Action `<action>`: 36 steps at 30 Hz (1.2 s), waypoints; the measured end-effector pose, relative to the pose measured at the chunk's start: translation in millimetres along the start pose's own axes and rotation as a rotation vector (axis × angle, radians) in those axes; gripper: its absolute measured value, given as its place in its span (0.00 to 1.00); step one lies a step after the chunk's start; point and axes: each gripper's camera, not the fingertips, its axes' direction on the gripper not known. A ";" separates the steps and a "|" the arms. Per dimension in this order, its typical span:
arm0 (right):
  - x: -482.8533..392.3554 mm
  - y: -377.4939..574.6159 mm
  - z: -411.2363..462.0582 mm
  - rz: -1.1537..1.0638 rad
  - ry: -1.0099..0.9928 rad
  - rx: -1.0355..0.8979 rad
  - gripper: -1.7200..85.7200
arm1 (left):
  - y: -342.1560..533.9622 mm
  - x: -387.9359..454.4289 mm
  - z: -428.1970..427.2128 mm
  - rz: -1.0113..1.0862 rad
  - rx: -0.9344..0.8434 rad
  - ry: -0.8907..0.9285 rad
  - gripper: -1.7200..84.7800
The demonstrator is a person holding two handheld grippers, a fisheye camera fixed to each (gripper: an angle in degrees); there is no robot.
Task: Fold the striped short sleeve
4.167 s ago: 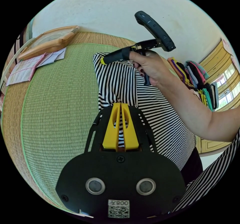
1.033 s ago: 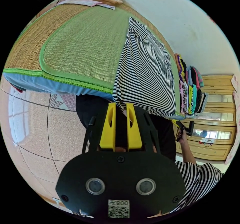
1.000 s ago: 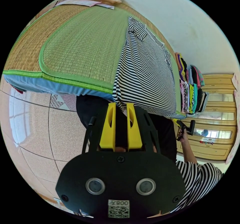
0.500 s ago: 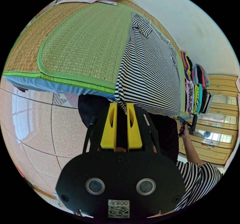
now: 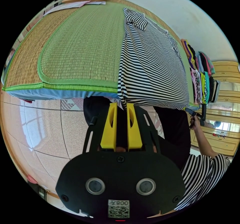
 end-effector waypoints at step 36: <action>-5.0 -6.1 -6.3 0.047 -0.066 0.000 0.04 | 10.6 -26.0 -10.4 0.075 -0.020 0.120 0.03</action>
